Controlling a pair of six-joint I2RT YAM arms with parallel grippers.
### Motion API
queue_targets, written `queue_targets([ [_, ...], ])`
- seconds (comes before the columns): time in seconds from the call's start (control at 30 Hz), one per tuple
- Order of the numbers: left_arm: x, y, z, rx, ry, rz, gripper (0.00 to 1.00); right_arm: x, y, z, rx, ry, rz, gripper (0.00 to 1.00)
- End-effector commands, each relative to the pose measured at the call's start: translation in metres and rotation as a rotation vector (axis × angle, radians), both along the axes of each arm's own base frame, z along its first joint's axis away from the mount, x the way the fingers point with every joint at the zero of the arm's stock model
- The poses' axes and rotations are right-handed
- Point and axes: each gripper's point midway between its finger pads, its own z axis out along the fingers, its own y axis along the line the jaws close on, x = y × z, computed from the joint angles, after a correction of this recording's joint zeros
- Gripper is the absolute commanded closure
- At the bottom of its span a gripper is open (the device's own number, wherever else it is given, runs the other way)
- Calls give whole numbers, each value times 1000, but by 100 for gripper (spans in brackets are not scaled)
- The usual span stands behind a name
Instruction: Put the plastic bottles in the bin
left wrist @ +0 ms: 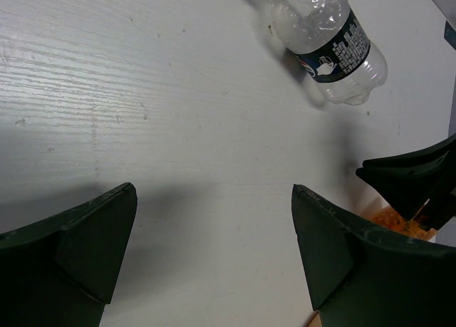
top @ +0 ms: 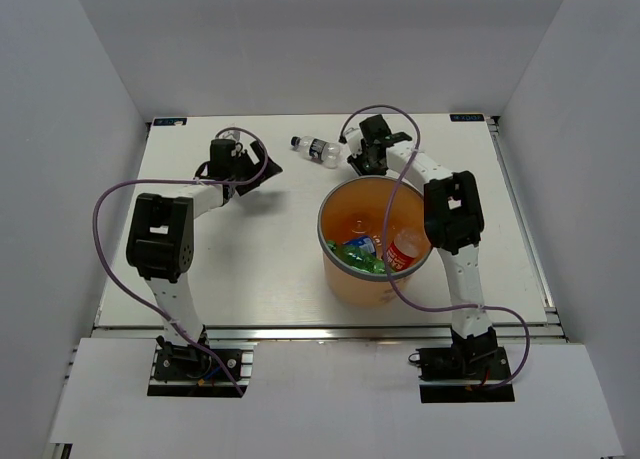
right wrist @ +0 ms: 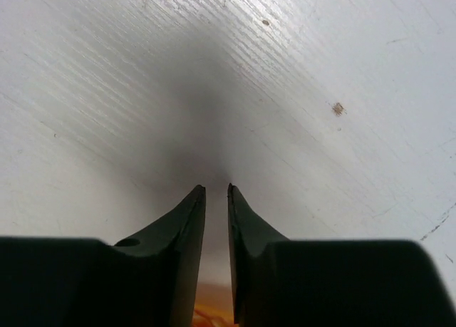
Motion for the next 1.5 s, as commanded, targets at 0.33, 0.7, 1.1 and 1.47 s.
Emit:
queue_targets([
  [0.33, -12, 6, 64, -11, -116, 14, 2, 5, 20, 289, 380, -601, 25, 82],
  [0.7, -25, 7, 82, -26, -128, 22, 2, -129, 5, 382, 598, -689, 184, 78],
  [1.1, -31, 6, 83, -27, -110, 10, 2, -91, -78, 365, 435, -757, -330, 11],
  [1.47, -39, 17, 90, 43, -79, 27, 2, -25, -163, 241, 346, -435, -538, 11],
])
